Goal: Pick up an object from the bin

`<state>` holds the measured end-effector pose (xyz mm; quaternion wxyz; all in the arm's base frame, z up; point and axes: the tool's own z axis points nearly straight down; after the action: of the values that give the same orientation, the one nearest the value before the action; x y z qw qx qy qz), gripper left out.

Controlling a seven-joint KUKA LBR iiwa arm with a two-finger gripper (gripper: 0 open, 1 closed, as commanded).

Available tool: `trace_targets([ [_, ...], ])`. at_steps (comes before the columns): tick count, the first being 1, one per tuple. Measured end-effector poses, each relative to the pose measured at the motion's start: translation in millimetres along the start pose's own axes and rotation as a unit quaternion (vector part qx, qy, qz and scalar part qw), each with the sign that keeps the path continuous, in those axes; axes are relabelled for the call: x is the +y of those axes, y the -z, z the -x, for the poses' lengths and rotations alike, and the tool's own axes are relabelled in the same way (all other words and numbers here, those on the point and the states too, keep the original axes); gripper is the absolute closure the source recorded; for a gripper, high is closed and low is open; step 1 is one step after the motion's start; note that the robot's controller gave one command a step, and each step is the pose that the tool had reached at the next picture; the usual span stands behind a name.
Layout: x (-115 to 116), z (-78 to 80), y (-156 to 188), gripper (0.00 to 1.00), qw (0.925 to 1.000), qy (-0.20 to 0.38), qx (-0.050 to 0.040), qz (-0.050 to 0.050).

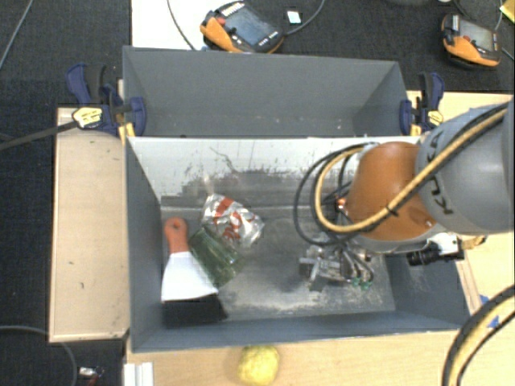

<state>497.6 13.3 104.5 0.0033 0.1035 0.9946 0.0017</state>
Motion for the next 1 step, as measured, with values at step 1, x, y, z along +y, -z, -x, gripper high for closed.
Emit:
trace_targets([
  [1, 0.0, -0.5, 11.1, 1.0, 1.0, 0.0, 0.0009, 0.0],
])
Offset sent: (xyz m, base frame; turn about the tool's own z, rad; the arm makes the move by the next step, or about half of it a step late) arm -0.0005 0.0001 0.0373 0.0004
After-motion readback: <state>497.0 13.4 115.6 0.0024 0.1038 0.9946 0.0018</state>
